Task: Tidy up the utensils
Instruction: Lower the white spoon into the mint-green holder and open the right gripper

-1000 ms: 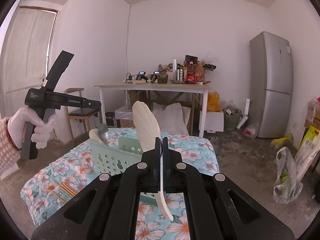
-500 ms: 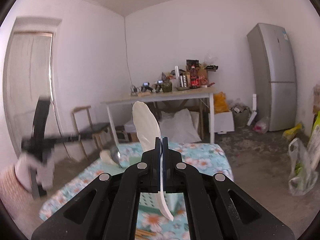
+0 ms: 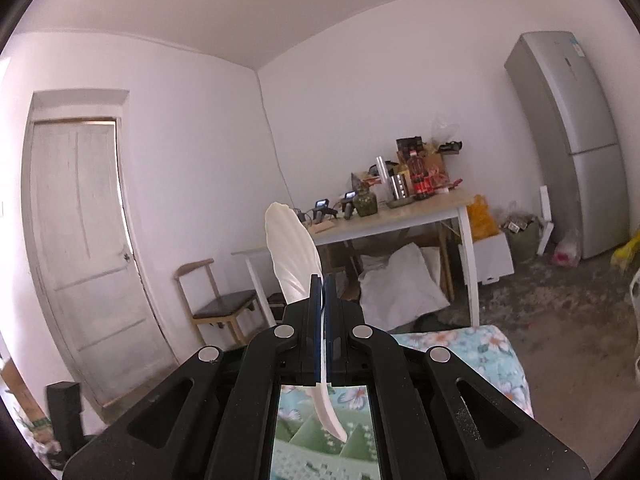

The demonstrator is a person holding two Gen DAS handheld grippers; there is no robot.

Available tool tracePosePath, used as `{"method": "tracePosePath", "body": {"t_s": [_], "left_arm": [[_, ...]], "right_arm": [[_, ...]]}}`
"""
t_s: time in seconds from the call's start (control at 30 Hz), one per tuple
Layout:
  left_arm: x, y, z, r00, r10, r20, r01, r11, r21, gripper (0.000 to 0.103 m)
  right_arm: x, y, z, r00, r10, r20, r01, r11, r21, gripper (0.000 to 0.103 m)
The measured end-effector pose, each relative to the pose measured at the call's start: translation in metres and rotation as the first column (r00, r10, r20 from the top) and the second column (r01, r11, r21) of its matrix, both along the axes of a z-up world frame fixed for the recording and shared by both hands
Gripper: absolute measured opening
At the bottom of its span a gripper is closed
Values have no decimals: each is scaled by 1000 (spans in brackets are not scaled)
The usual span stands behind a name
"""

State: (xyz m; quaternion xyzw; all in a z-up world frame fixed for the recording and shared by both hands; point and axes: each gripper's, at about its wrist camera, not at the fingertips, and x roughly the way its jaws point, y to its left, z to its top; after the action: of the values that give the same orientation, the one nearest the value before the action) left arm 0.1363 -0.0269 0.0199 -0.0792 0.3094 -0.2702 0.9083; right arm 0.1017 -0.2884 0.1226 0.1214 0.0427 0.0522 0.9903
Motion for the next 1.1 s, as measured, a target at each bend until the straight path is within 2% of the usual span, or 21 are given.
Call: {"method": "tracePosePath", "body": {"t_s": [0.23,0.47,0.57,0.8,1.1], "left_arm": [[-5,4,-8,1000,-20,13,20,999,27,17],[-1,4,-16,1000,-26,-6,26,1000,14,17],[0,3,-19,1000,-25,-17,25,1000,10,17],[1,2,-23,999,-26,-25,26,1000,11,18],[-5,1,-22,999,-26,-27,26,999,19,22]], "right_arm": [[24,2,-46,993,-64,-103,59,997,-52,0],[28,7,-69,982,-82,-173,71,995,-74,0],[23,13,-72,978,-93,-187,75,992,-103,1],[2,24,-70,978,-124,-166,93,979,-180,13],[-33,24,-50,988,-117,-102,98,980,-175,22]]}}
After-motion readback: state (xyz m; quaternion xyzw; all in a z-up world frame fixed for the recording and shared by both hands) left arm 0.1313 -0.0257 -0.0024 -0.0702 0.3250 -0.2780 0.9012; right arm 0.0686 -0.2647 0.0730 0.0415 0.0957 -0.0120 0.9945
